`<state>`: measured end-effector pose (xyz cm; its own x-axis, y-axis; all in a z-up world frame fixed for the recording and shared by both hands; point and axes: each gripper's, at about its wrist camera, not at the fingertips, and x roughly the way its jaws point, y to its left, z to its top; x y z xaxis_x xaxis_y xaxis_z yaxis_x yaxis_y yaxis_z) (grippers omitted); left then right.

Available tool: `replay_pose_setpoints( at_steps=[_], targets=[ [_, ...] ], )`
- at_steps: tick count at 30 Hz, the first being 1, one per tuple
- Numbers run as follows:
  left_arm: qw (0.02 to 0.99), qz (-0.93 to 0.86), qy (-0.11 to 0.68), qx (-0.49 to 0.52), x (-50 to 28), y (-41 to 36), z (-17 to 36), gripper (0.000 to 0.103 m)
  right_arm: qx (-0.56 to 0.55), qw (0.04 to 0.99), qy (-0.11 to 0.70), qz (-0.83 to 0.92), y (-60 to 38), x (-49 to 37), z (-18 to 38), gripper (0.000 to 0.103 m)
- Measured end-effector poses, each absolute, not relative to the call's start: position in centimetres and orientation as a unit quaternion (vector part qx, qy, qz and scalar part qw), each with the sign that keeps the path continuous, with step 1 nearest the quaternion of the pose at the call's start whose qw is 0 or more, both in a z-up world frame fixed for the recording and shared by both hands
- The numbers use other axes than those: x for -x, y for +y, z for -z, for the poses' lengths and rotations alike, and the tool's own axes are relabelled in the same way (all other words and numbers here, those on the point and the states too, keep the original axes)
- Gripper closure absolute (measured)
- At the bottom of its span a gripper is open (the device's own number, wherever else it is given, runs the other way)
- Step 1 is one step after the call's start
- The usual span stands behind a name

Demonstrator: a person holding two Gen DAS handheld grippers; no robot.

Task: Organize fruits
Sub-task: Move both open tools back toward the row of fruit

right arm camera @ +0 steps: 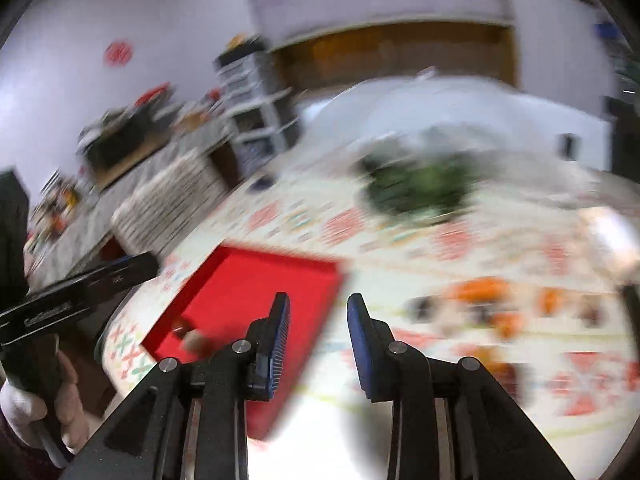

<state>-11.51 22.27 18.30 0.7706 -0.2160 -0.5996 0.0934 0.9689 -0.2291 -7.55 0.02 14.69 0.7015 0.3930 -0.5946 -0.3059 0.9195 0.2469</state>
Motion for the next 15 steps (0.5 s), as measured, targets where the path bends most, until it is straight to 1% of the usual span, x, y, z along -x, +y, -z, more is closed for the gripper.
replay_pose_setpoints(
  at_steps=[2,3,5,6,7,8,9,10,13,15],
  targets=[
    [0.940,0.110,0.308,0.094,12.5,19.0,-19.5,0.033,-0.063,0.938,0.309,-0.143,-5.4,9.6,-17.1,0.070],
    [0.941,0.123,0.302,0.093,12.9,17.5,-19.8,0.033,-0.058,0.945,0.297,-0.120,-7.7,10.6,-18.3,0.066],
    [0.940,0.148,0.296,0.085,13.6,14.3,-20.2,0.033,-0.052,0.958,0.273,-0.078,-12.2,12.9,-20.7,0.065],
    [0.939,0.159,0.294,0.082,13.9,12.9,-20.3,0.032,-0.054,0.962,0.261,-0.060,-14.1,13.9,-21.8,0.062],
    [0.938,0.170,0.293,0.078,14.1,11.5,-20.2,0.030,-0.059,0.967,0.246,-0.042,-16.4,15.1,-23.1,0.053],
    [0.937,0.177,0.293,0.074,14.1,10.4,-20.0,0.027,-0.064,0.969,0.236,-0.033,-18.0,15.8,-23.9,0.047],
    [0.935,0.182,0.295,0.070,14.1,9.2,-19.6,0.026,-0.067,0.971,0.228,-0.026,-19.4,16.4,-24.6,0.037],
    [0.934,0.185,0.298,0.069,13.9,8.4,-19.1,0.025,-0.065,0.972,0.225,-0.018,-20.7,16.8,-25.0,0.035],
    [0.919,0.191,0.338,0.074,12.2,6.6,-16.5,0.025,-0.053,0.966,0.253,-0.022,-22.0,16.4,-23.3,0.034],
    [0.910,0.187,0.362,0.070,11.0,6.4,-14.7,0.025,-0.058,0.953,0.295,-0.045,-21.8,14.9,-19.9,0.035]
  ],
)
